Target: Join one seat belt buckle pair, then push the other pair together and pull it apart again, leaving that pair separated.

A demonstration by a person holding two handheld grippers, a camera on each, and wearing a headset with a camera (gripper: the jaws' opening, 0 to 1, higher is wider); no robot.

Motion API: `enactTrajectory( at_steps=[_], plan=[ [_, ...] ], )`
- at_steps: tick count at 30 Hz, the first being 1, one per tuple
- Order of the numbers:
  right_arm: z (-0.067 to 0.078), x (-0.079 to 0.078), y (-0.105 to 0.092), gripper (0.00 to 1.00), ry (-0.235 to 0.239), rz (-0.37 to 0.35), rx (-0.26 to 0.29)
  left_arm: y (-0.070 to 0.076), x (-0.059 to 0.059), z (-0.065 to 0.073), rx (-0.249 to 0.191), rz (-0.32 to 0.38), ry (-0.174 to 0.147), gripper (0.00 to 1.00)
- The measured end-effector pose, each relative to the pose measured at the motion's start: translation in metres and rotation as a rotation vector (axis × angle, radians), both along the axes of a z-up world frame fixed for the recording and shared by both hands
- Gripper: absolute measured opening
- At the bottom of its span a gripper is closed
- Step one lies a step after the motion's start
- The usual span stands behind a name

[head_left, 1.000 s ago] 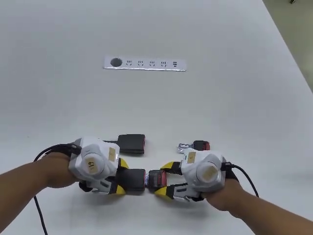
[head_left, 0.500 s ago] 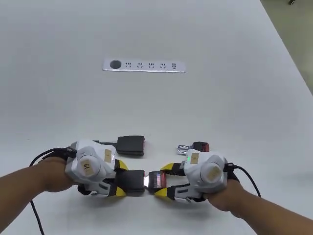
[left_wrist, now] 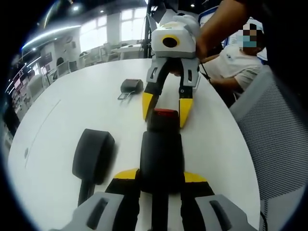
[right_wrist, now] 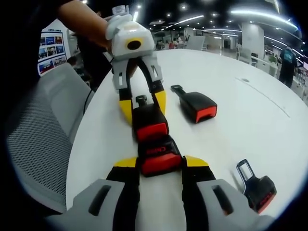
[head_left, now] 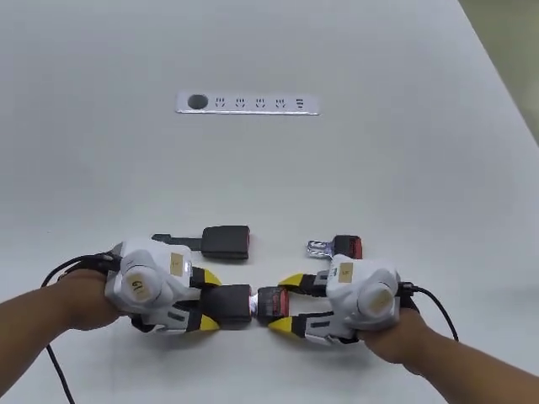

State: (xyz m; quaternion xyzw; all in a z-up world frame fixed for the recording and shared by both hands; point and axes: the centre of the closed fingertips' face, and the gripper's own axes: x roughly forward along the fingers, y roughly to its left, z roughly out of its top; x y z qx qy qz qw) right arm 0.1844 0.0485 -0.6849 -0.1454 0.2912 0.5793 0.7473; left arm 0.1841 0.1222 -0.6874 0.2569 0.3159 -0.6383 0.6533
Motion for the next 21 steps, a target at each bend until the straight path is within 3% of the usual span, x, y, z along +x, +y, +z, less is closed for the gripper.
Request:
enactTrajectory(
  at_steps=[8,21],
  plan=[
    [0.0015,-0.0006,0.0003,0.31,0.006,0.019,0.021,-0.0006,0.0007,0.0002,-0.036,0.003,0.004,0.33],
    [0.0029,-0.0017,0.0005,0.31,0.014,0.042,0.03,-0.0023,0.0011,0.0015,-0.051,-0.033,0.026,0.32]
  ],
)
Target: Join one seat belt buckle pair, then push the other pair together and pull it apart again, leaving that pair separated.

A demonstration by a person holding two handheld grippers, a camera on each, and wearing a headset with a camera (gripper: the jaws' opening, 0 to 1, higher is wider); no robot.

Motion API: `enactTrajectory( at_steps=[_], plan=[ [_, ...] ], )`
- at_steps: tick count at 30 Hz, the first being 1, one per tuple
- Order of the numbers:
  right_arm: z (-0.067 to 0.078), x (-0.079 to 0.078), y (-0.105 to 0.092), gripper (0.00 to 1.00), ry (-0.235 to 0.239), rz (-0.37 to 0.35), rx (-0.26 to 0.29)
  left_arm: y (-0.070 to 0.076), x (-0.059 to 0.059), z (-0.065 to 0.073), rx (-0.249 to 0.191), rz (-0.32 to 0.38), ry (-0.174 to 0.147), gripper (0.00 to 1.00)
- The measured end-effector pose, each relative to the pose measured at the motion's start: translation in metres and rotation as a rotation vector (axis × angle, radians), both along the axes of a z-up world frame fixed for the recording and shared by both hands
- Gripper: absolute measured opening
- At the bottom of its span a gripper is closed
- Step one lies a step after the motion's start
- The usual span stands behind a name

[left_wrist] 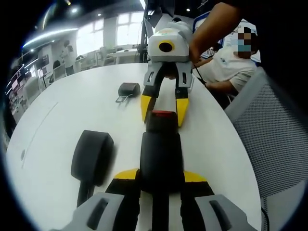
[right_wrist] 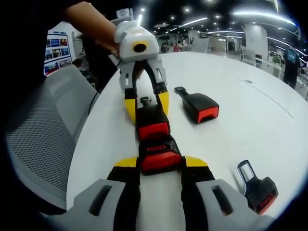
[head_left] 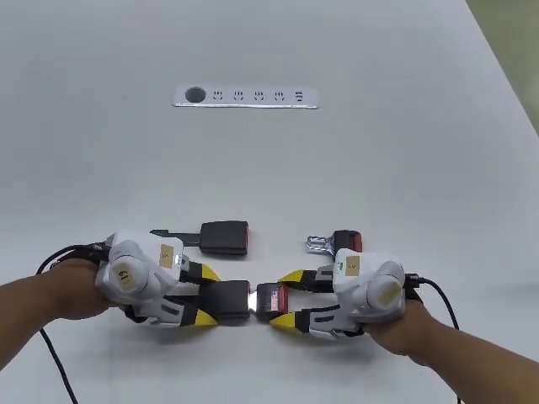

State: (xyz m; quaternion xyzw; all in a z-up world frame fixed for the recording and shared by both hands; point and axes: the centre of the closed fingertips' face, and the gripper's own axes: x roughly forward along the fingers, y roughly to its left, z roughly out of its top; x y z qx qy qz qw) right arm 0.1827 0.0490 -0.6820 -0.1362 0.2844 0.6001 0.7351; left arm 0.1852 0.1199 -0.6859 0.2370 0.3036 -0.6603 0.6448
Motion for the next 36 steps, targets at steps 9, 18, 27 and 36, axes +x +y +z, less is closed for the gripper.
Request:
enactTrajectory(
  at_steps=[9,18,27,36],
  plan=[
    [-0.0008,0.0007,-0.0017,0.31,0.005,-0.009,0.02,-0.0012,0.0003,0.0003,-0.013,0.003,0.013,0.32],
    [-0.0007,-0.0001,-0.0016,0.31,0.008,-0.018,0.038,-0.0006,0.0009,-0.0013,-0.019,0.006,0.013,0.32],
    [-0.0014,0.0,-0.0011,0.32,0.0,-0.011,0.022,-0.003,-0.0003,-0.0004,0.01,0.008,0.004,0.33],
    [-0.0014,-0.0013,0.0,0.34,-0.02,-0.003,-0.027,-0.0039,-0.0019,-0.0022,0.072,-0.01,-0.044,0.34]
  ],
)
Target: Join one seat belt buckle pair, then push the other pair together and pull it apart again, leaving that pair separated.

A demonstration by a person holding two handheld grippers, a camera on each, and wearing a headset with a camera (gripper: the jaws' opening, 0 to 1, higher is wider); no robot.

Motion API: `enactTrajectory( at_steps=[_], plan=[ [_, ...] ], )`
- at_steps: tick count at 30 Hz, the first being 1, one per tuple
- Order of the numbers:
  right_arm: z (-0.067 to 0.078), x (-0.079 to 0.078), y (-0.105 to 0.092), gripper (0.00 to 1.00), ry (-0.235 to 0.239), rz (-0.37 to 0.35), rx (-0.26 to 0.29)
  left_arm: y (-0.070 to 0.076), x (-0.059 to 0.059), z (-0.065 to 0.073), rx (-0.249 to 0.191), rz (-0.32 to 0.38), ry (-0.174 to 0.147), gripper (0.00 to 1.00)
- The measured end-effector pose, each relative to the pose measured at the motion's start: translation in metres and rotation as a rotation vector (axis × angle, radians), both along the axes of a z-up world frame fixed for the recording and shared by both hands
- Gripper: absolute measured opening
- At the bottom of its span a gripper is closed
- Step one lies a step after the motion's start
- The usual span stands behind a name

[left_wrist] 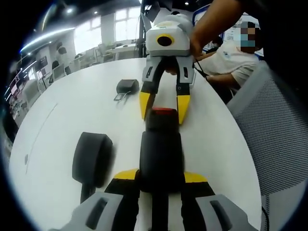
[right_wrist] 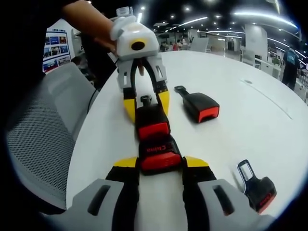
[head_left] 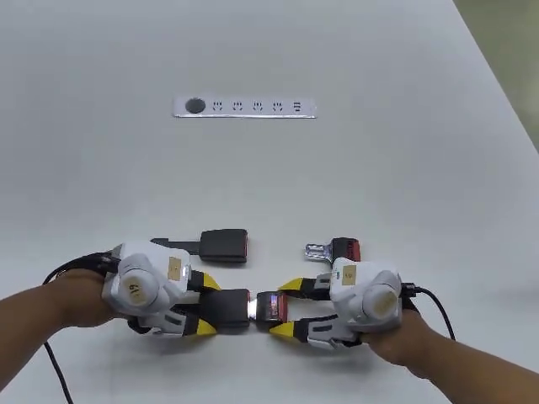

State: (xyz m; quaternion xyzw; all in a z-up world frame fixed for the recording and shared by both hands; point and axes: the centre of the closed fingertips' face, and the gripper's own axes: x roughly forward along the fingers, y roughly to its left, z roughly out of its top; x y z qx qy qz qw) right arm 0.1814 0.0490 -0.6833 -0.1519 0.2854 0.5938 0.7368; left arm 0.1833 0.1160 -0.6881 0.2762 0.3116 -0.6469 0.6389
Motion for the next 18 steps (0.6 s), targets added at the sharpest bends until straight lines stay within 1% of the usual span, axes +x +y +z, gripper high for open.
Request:
enactTrajectory(
  at_steps=[1,2,3,5,6,8,9,10,11,12,13,14,15,17,18],
  plan=[
    [0.0,0.0,0.0,0.34,0.0,-0.002,-0.004,-0.001,0.0,0.0,0.008,0.0,-0.005,0.34],
    [0.001,0.0,0.0,0.34,0.003,-0.007,-0.009,-0.001,0.001,0.0,0.011,0.01,-0.002,0.35],
    [0.001,0.0,-0.001,0.34,0.008,-0.014,-0.012,-0.002,0.001,0.0,0.018,0.038,0.013,0.35],
    [0.001,0.001,-0.003,0.36,0.018,-0.042,-0.023,-0.004,0.0,0.001,0.024,0.042,0.028,0.37],
    [0.001,0.004,-0.004,0.42,0.027,-0.068,-0.025,-0.003,-0.002,0.002,0.03,0.041,0.027,0.39],
    [0.003,0.008,-0.008,0.57,0.058,-0.129,-0.021,-0.002,-0.004,0.003,0.04,0.025,0.008,0.46],
    [0.006,0.01,-0.009,0.63,0.042,-0.136,-0.01,-0.002,-0.005,0.006,0.033,0.031,0.009,0.49],
    [0.008,0.013,-0.012,0.63,0.029,-0.141,0.002,-0.002,-0.004,0.008,0.021,0.052,0.015,0.51],
    [0.009,0.014,-0.015,0.61,0.031,-0.147,0.006,-0.003,-0.003,0.011,0.009,0.071,0.02,0.54],
    [0.015,0.014,-0.018,0.61,0.036,-0.16,0.018,-0.003,-0.001,0.014,-0.007,0.094,0.025,0.56],
    [0.016,0.014,-0.02,0.62,0.033,-0.163,0.02,-0.001,0.001,0.015,-0.005,0.107,0.026,0.58],
    [0.011,0.018,-0.025,0.65,0.019,-0.17,0.009,-0.001,0.004,0.017,-0.009,0.127,0.023,0.61],
    [0.009,0.02,-0.029,0.67,0.007,-0.175,-0.007,0.0,0.005,0.021,-0.019,0.119,0.012,0.63],
    [0.012,0.02,-0.034,0.69,0.007,-0.188,-0.003,-0.001,0.006,0.028,-0.037,0.137,0.021,0.65],
    [0.013,0.022,-0.036,0.69,0.004,-0.195,0.004,-0.001,0.007,0.031,-0.041,0.141,0.016,0.65]
  ],
)
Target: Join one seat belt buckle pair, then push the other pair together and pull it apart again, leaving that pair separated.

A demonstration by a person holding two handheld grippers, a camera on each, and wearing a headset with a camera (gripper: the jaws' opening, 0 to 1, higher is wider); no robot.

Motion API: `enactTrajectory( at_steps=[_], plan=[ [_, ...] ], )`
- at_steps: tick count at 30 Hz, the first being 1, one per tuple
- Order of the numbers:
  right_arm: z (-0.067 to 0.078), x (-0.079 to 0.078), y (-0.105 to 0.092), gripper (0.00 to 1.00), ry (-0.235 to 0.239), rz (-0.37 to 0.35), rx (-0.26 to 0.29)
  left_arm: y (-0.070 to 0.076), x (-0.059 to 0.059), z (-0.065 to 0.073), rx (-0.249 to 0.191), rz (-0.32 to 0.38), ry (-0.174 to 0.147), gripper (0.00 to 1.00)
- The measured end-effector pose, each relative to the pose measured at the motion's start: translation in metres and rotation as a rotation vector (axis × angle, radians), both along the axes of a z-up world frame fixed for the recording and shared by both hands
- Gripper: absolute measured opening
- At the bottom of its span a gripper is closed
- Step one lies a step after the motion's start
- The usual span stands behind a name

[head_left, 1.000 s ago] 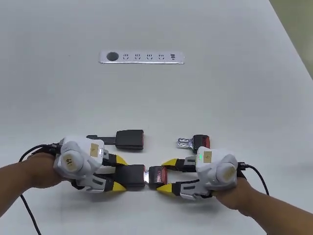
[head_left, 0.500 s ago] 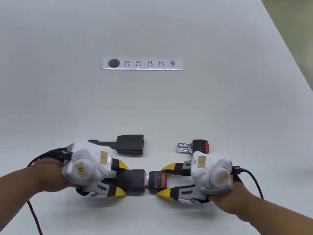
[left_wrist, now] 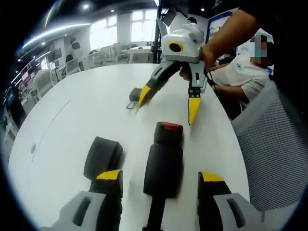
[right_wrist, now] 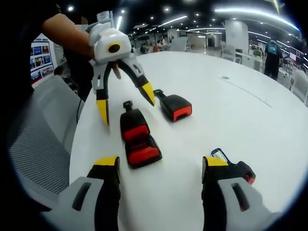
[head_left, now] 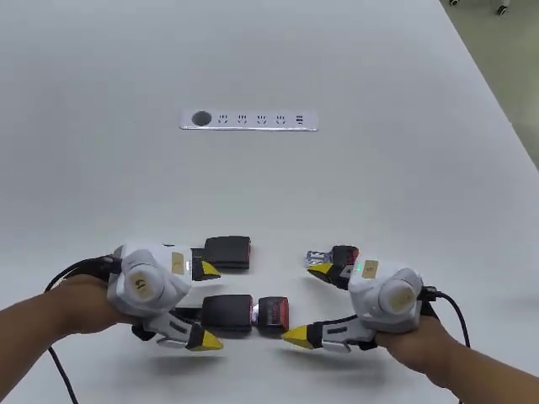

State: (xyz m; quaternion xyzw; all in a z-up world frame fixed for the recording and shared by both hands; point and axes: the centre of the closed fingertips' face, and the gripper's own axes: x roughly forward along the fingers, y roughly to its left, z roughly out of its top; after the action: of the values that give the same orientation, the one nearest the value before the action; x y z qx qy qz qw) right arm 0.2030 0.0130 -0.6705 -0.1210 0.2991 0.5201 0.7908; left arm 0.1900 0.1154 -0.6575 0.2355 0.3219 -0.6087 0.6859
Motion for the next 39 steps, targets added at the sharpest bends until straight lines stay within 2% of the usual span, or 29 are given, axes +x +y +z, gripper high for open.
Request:
enactTrajectory(
  at_steps=[1,6,8,9,14,17,19,23,27,31,35,39],
  plan=[
    [0.003,0.002,-0.002,0.69,-0.011,-0.006,0.005,0.0,0.003,0.004,-0.003,0.008,-0.013,0.66],
    [0.014,0.004,-0.013,0.71,-0.03,-0.025,0.014,0.008,0.013,0.013,-0.012,0.046,-0.032,0.71],
    [0.014,0.006,-0.019,0.71,-0.034,-0.032,0.007,0.015,0.018,0.013,0.007,0.058,-0.04,0.71],
    [0.013,0.009,-0.024,0.71,-0.033,-0.043,0.002,0.019,0.019,0.013,0.018,0.063,-0.038,0.71],
    [0.02,0.023,-0.041,0.74,-0.049,-0.075,0.002,0.028,0.031,0.02,0.012,0.088,-0.046,0.72],
    [0.02,0.036,-0.055,0.74,-0.057,-0.076,-0.016,0.029,0.037,0.024,0.013,0.092,-0.052,0.72],
    [0.022,0.036,-0.057,0.75,-0.056,-0.075,-0.028,0.03,0.044,0.026,0.018,0.091,-0.06,0.72],
    [0.02,0.049,-0.071,0.75,-0.06,-0.063,-0.061,0.03,0.059,0.03,0.013,0.095,-0.073,0.72],
    [0.019,0.052,-0.074,0.77,-0.045,-0.039,-0.06,0.027,0.069,0.032,0.014,0.069,-0.09,0.67],
    [0.017,0.058,-0.077,0.76,-0.017,-0.037,-0.057,0.023,0.08,0.031,-0.005,0.073,-0.073,0.68],
    [0.016,0.061,-0.08,0.75,-0.013,-0.026,-0.069,0.019,0.087,0.023,-0.016,0.066,-0.055,0.68],
    [0.007,0.065,-0.085,0.74,0.007,0.0,-0.082,0.013,0.091,0.016,-0.018,0.044,-0.043,0.67]
  ],
)
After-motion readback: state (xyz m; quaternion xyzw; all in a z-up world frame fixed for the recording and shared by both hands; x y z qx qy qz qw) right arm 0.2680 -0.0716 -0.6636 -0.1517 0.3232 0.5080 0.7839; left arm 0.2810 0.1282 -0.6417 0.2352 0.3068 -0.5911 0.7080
